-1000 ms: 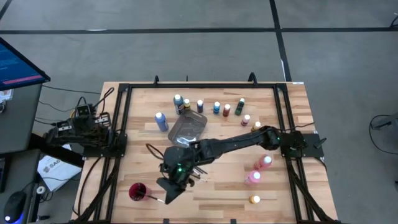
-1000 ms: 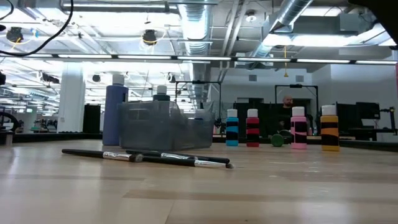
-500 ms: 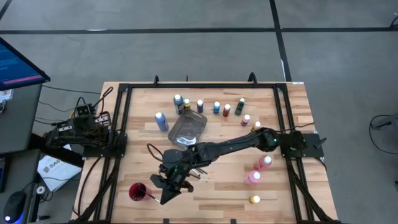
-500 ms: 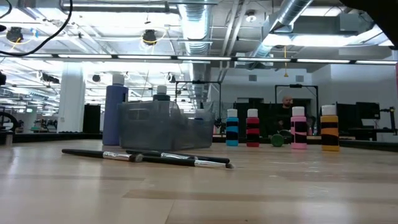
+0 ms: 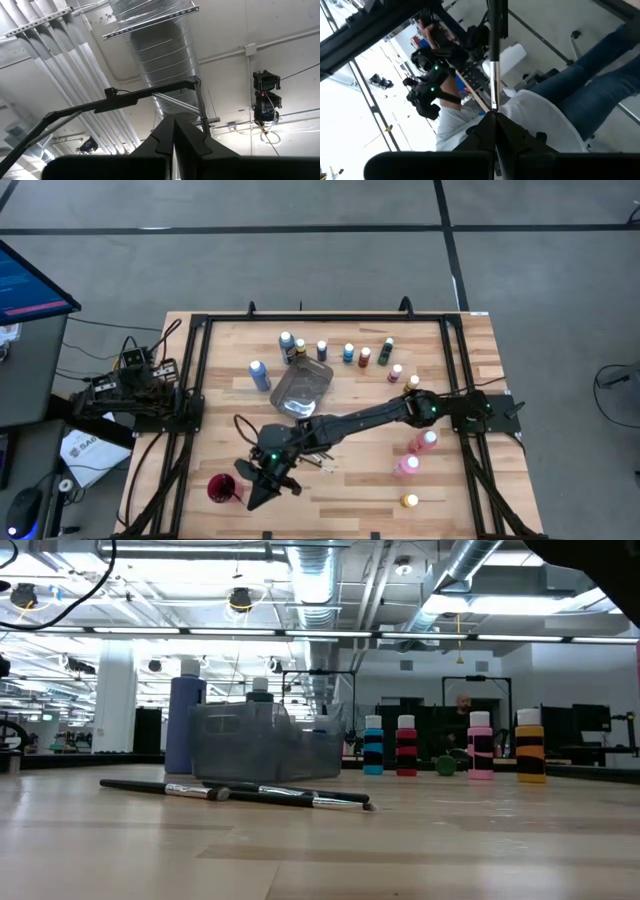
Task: Pick & Place Paint Supplies
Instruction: Put the silver paintbrush into the red cup
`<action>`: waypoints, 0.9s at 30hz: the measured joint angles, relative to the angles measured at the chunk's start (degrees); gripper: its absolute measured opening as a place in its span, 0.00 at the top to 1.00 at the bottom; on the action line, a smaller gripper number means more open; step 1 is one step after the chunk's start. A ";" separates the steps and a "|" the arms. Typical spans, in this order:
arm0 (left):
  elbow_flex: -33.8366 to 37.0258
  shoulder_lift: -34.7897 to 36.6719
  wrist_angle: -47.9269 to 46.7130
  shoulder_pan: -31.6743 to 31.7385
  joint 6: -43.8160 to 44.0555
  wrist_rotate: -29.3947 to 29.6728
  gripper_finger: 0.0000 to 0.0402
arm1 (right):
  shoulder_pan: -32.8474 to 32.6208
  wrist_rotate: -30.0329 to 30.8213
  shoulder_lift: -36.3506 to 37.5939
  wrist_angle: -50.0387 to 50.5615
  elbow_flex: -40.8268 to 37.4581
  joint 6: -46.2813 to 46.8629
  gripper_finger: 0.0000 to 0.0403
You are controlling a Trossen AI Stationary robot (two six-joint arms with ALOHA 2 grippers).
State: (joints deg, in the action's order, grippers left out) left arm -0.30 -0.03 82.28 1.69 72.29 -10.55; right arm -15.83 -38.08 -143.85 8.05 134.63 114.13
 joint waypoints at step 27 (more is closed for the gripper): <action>0.00 0.02 0.00 -0.04 0.00 -0.01 0.99 | 0.99 6.16 0.68 -2.13 0.02 -14.84 0.68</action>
State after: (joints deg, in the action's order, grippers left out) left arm -0.30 -0.01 82.28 1.65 72.29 -10.57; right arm -14.84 -31.92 -143.18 5.93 134.65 99.28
